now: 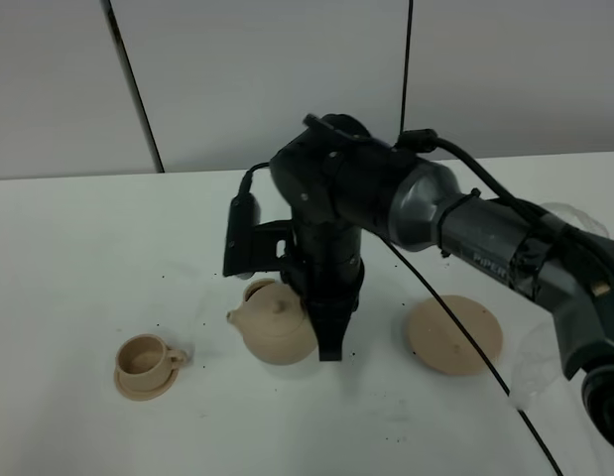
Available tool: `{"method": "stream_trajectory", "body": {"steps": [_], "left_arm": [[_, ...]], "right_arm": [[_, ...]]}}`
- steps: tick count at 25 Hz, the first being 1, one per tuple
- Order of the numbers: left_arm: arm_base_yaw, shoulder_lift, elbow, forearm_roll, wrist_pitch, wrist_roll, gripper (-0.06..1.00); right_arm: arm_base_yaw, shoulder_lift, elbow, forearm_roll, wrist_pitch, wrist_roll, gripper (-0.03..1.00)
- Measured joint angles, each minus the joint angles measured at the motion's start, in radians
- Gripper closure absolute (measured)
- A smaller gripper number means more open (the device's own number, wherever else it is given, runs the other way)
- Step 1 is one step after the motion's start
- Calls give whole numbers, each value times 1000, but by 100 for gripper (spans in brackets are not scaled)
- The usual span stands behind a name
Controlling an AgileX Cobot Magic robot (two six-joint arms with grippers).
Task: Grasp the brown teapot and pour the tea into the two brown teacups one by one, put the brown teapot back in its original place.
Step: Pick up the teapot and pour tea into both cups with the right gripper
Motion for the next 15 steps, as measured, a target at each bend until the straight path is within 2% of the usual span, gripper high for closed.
{"method": "stream_trajectory", "body": {"steps": [15], "left_arm": [[0,0,0,0,0,0,70]], "right_arm": [[93,0,0,-19,0,52,87]]}}
